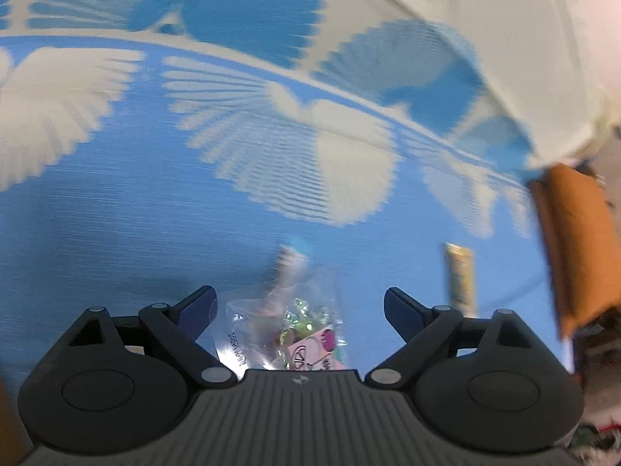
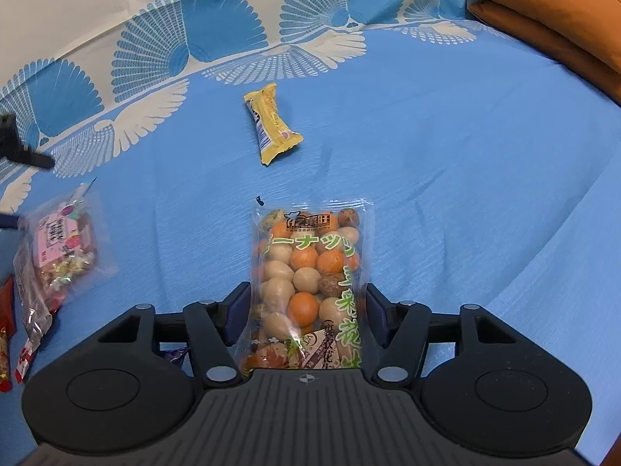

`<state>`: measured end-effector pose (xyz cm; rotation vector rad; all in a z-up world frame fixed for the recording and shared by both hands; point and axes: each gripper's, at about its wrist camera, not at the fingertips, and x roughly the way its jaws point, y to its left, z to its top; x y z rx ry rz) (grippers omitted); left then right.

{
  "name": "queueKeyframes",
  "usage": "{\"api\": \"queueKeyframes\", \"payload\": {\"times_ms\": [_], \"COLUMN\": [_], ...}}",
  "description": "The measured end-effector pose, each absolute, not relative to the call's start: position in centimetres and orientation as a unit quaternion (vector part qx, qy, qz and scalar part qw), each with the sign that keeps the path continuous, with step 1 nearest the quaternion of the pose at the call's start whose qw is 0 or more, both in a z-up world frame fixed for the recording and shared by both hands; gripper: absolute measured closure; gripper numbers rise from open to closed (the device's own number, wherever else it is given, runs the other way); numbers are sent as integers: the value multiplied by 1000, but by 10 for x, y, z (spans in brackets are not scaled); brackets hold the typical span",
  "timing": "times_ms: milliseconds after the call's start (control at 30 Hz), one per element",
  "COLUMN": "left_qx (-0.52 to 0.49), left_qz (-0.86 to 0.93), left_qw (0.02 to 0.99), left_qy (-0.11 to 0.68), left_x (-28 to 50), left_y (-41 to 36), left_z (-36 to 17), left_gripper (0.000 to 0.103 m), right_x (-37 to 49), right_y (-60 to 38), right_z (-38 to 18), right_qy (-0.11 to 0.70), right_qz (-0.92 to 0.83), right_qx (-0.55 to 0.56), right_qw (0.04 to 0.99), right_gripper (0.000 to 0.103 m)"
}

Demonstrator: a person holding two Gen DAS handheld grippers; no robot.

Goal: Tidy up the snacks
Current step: 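Grasp the pink-labelled candy bag with the left tool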

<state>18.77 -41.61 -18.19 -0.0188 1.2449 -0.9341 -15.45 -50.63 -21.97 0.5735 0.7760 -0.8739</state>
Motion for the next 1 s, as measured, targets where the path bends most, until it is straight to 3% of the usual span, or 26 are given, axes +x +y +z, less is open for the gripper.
{"api": "queueKeyframes", "payload": {"times_ms": [633, 833, 933, 967, 1000], "left_qx": [30, -32, -26, -17, -10], "left_qz": [-525, -502, -513, -513, -512], "left_qw": [564, 541, 521, 522, 528], "left_qy": [637, 674, 682, 681, 678], "left_x": [62, 51, 38, 35, 30], "left_y": [-465, -465, -469, -473, -476], "left_z": [-226, -241, -246, -246, -246], "left_gripper": [3, 3, 8, 18, 40], "right_x": [-161, -164, -168, -169, -171], "right_y": [-504, -505, -506, -507, -507], "right_z": [-221, -220, -220, -220, -220], "right_qy": [352, 343, 338, 337, 336], "right_qz": [-395, -394, -390, -389, -388], "right_qx": [261, 270, 281, 282, 283], "right_qw": [807, 809, 809, 810, 810], "right_gripper": [36, 37, 38, 38, 40]}}
